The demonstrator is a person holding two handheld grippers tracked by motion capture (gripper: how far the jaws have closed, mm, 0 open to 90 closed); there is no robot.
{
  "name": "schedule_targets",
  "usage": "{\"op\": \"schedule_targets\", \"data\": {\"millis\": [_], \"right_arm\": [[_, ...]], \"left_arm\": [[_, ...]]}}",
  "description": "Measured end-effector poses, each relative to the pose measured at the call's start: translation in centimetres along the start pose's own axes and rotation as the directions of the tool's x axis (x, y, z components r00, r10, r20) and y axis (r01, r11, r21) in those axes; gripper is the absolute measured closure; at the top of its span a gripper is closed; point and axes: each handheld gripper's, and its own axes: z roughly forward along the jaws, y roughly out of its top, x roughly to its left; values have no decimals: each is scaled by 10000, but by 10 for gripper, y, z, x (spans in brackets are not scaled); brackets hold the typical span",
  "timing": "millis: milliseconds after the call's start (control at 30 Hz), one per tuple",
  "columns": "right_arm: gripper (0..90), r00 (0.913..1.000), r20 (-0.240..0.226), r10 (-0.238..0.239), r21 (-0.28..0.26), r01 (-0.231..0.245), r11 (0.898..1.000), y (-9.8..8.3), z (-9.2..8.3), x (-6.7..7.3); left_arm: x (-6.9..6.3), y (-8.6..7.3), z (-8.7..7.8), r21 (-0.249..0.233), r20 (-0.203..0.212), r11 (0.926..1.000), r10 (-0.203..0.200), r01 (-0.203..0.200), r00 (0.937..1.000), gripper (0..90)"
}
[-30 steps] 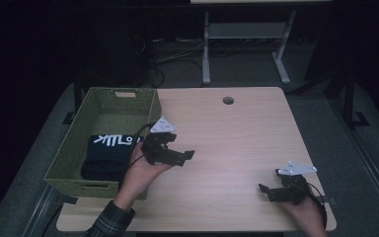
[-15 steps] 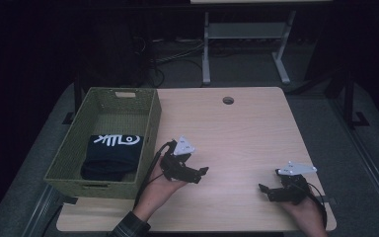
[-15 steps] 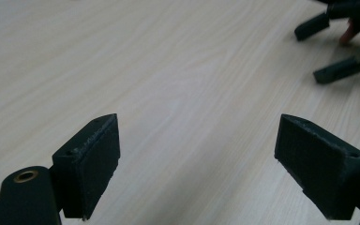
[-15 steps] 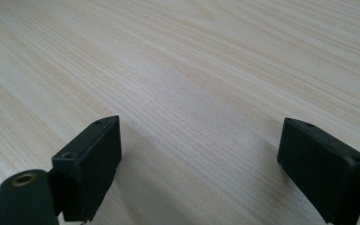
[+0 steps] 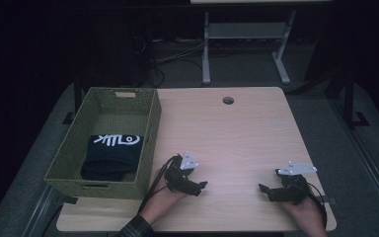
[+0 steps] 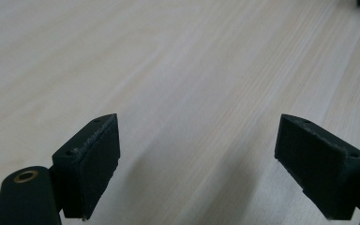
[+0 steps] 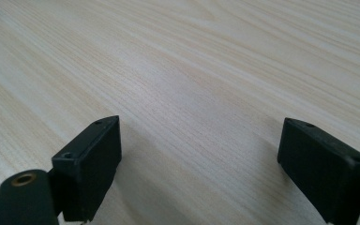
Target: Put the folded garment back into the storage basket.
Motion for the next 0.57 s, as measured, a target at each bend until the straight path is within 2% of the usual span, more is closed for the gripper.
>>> {"op": "schedule_targets", "data": {"millis": [100,267,567], "right_arm": [[136,10000,2,16,-5,-16,10000,0,0,0],[135,10000,1,12,1,-12,10000,0,0,0],[135,10000,-1,4,-2,-4,10000,0,0,0]], "left_arm": [[0,-4,7,184,-72,9998,-11,12,10000,134],[1,-9,9,-438,-123,9990,-101,96,9999,127],[1,-9,9,-433,-151,9990,-154,148,9998,128]]}}
